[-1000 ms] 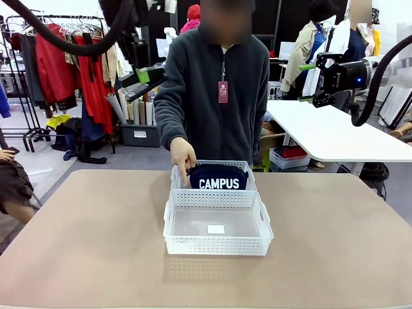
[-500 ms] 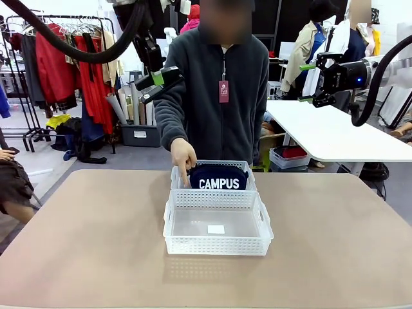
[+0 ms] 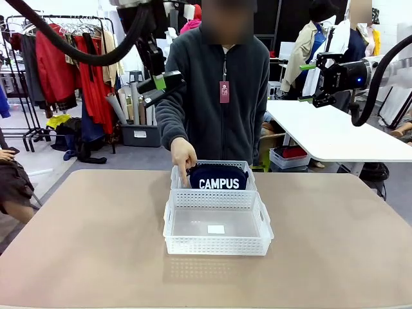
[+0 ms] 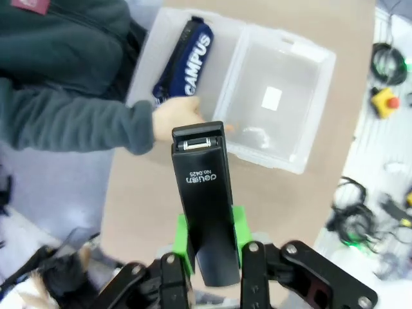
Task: Distribute items into two baskets.
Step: Place the picked Stapler into the Organizing basket as instructed by the person.
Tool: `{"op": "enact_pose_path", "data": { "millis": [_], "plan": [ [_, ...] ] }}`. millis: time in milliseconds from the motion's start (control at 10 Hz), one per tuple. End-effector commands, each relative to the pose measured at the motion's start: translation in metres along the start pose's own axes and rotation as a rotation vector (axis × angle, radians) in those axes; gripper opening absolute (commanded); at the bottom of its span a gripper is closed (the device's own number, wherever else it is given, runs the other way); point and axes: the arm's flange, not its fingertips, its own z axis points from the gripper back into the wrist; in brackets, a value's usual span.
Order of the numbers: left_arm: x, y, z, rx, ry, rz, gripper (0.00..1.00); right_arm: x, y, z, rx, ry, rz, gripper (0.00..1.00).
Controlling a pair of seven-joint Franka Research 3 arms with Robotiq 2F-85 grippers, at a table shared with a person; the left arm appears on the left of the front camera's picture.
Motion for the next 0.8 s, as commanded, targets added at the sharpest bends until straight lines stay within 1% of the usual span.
{"op": "enact_pose_path", "data": {
  "millis": [0, 100, 200, 400, 600, 700],
  "plan": [
    [0.026, -0.027, -0.021, -0.063, 0.037, -0.106, 0.0, -0.001, 0.004, 0.0, 0.001, 0.001, 0.001, 1.0],
    [0.04, -0.048, -0.037, -0.111, 0.008, -0.155, 0.0, -0.001, 0.004, 0.0, 0.001, 0.001, 0.001, 1.0],
    [0.051, -0.066, -0.051, -0.142, 0.009, -0.197, 0.0, -0.001, 0.004, 0.0, 0.001, 0.001, 0.001, 1.0],
    [0.067, -0.096, -0.086, -0.181, 0.061, -0.289, 0.0, -0.001, 0.004, 0.0, 0.001, 0.001, 0.001, 1.0],
    [0.085, -0.126, -0.132, -0.207, 0.126, -0.411, 0.0, -0.001, 0.004, 0.0, 0.001, 0.001, 0.001, 1.0],
    [0.094, -0.135, -0.153, -0.218, 0.155, -0.435, 0.0, -0.001, 0.004, 0.0, 0.001, 0.001, 0.001, 1.0]
  ]
}}
